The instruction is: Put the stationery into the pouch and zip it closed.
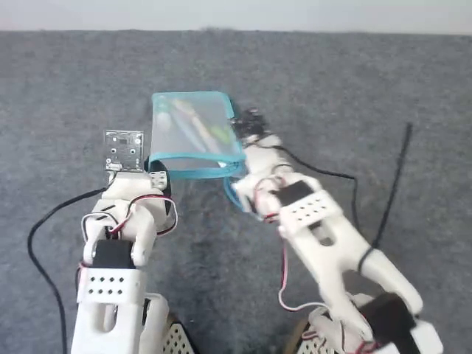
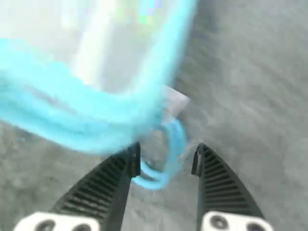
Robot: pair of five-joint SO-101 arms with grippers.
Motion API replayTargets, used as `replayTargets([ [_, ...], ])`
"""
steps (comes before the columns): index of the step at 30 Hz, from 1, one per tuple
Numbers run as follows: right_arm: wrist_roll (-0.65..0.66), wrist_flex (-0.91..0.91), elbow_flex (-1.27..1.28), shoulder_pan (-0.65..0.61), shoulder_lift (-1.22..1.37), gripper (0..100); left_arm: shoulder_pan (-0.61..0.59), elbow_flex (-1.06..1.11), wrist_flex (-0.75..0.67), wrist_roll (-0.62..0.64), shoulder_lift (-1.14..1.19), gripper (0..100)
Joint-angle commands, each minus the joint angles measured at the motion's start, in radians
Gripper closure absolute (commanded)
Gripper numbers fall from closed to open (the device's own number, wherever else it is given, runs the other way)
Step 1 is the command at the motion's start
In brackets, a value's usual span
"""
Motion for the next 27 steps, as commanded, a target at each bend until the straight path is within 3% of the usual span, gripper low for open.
replayTargets([
  [1, -0.017, -0.048, -0.097, -0.027, 0.042, 81.4, -0.006, -0.012, -0.034, 0.020, -0.015, 99],
  [6, -0.025, -0.107, -0.161, -0.033, 0.134, 81.4, -0.002, -0.012, -0.034, 0.018, -0.015, 99],
  [12, -0.239, -0.308, -0.198, -0.030, 0.249, 81.4, 0.000, -0.012, -0.034, 0.018, -0.014, 99],
  [16, -0.262, -0.407, -0.198, -0.002, 0.315, 81.9, 0.002, -0.007, -0.034, 0.018, -0.014, 99],
  [19, -0.262, -0.386, -0.198, 0.024, 0.329, 86.6, 0.002, -0.007, -0.034, 0.018, -0.014, 99],
  [22, -0.262, -0.326, -0.198, 0.061, 0.302, 99.7, 0.002, -0.005, -0.034, 0.018, -0.008, 99],
  [27, -0.262, -0.079, -0.198, 0.116, 0.170, 99.1, 0.002, 0.007, -0.035, 0.000, -0.011, 99],
])
